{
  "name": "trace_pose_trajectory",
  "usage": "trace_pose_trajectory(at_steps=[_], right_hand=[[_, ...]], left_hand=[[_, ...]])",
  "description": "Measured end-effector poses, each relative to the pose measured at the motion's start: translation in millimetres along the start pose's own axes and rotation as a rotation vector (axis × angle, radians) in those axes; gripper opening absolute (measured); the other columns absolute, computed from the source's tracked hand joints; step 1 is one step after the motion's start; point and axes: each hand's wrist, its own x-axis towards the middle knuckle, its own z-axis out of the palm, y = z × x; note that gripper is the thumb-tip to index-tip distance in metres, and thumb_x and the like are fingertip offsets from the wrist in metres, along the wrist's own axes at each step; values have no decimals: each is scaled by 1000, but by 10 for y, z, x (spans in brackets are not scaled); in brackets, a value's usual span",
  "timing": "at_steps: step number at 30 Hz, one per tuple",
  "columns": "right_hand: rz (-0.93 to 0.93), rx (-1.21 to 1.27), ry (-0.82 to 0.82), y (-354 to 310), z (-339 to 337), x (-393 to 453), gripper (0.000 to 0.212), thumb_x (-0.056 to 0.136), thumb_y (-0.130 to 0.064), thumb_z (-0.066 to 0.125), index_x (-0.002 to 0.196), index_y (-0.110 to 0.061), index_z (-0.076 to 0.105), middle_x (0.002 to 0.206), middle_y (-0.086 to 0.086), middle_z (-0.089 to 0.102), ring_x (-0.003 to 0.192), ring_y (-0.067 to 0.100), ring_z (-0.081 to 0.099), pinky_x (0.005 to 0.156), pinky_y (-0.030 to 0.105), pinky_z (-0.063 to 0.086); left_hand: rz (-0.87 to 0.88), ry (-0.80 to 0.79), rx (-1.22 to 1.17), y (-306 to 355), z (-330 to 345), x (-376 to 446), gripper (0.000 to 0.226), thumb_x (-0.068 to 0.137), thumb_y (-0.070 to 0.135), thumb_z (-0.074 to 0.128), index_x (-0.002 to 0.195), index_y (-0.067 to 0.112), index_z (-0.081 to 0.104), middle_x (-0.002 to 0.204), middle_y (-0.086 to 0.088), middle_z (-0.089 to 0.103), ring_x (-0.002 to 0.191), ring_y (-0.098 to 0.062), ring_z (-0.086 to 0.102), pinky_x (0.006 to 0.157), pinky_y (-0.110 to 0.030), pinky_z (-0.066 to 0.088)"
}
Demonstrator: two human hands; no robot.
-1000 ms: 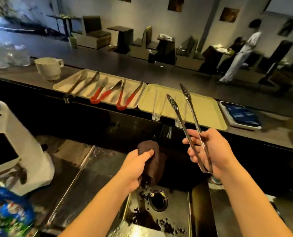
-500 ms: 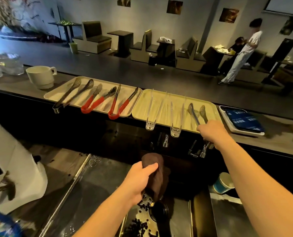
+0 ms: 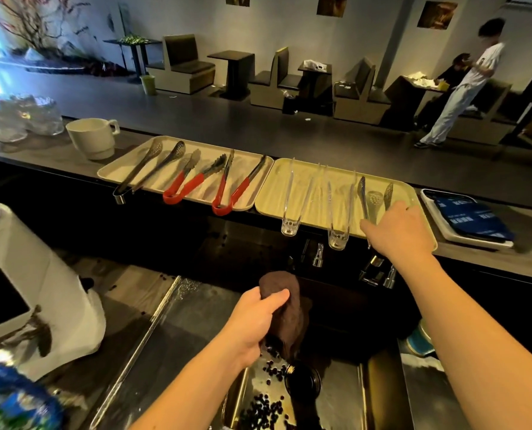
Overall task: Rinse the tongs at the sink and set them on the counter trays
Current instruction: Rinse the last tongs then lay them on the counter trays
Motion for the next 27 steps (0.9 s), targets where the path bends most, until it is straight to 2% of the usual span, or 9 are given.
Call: trace_pose_trajectory(at_steps=[3, 5, 7, 12, 15, 19, 22, 24, 27], right_hand=[[-152, 99, 71, -69, -79, -185, 32, 89, -36, 58, 103, -7, 54, 96, 13, 63, 89, 35, 60, 68, 41, 49], [-241, 227, -1, -193, -63, -419, 15, 90, -30, 55, 88, -15, 55, 78, 5, 63, 72, 26, 59, 57, 37, 45], [-284, 386, -121, -343, -38, -659, 13, 89, -29, 58, 79, -20, 57, 72, 0, 62, 67, 19, 57, 54, 33, 41], [-321, 702, -406, -800, 210, -1347, 18, 82, -33, 66, 75, -16, 64, 71, 3, 70, 57, 13, 61, 58, 33, 46], [-401, 712, -526, -1094, 382, -1760, 16, 83, -32, 68, 75, -18, 65, 68, -2, 70, 52, 4, 59, 55, 31, 45], [-537, 630, -627, -1615, 590, -2435, 16, 85, -32, 69, 79, -18, 66, 73, 5, 70, 59, 12, 59, 60, 33, 48], [-592, 623, -705, -1911, 736, -2837, 21, 87, -24, 70, 83, -5, 65, 71, 16, 65, 61, 18, 56, 62, 34, 45], [-631, 609, -786, -2217, 855, -3252, 20, 87, -20, 71, 80, -2, 62, 64, 8, 60, 59, 18, 53, 63, 32, 42], [-712, 579, -840, -2578, 1037, -3787, 17, 86, -12, 70, 71, -10, 62, 57, -2, 56, 49, 7, 49, 54, 24, 40]], left_hand=[[17, 6, 6, 22, -39, -1, 22, 94, 20, 62, 112, 10, 69, 101, -12, 77, 96, -29, 73, 89, -44, 58], [26, 21, -20, 18, -161, -74, 23, 93, 21, 63, 113, 12, 68, 103, -13, 77, 97, -29, 73, 88, -43, 58], [31, 37, -44, 8, -287, -156, 22, 93, 22, 63, 113, 14, 68, 102, -12, 77, 96, -29, 73, 87, -41, 59], [51, 123, -150, -32, -755, -436, 13, 93, 18, 62, 102, 16, 71, 92, -7, 79, 81, -20, 76, 72, -31, 61], [49, 193, -195, -68, -1129, -673, 13, 92, 19, 65, 104, 17, 70, 93, -5, 79, 85, -20, 75, 76, -33, 60], [81, 329, -251, -191, -1852, -1104, 20, 91, 19, 67, 111, 14, 68, 103, -9, 77, 96, -26, 73, 83, -37, 58], [119, 380, -254, -309, -2260, -1411, 20, 91, 16, 66, 110, 10, 69, 100, -10, 77, 94, -26, 73, 78, -35, 58], [172, 443, -308, -426, -2665, -1677, 16, 92, 10, 63, 107, 9, 70, 96, -9, 78, 88, -24, 74, 78, -34, 59], [177, 539, -377, -582, -3133, -2021, 22, 91, 6, 63, 112, 5, 67, 91, -10, 76, 77, -21, 74, 71, -30, 60]])
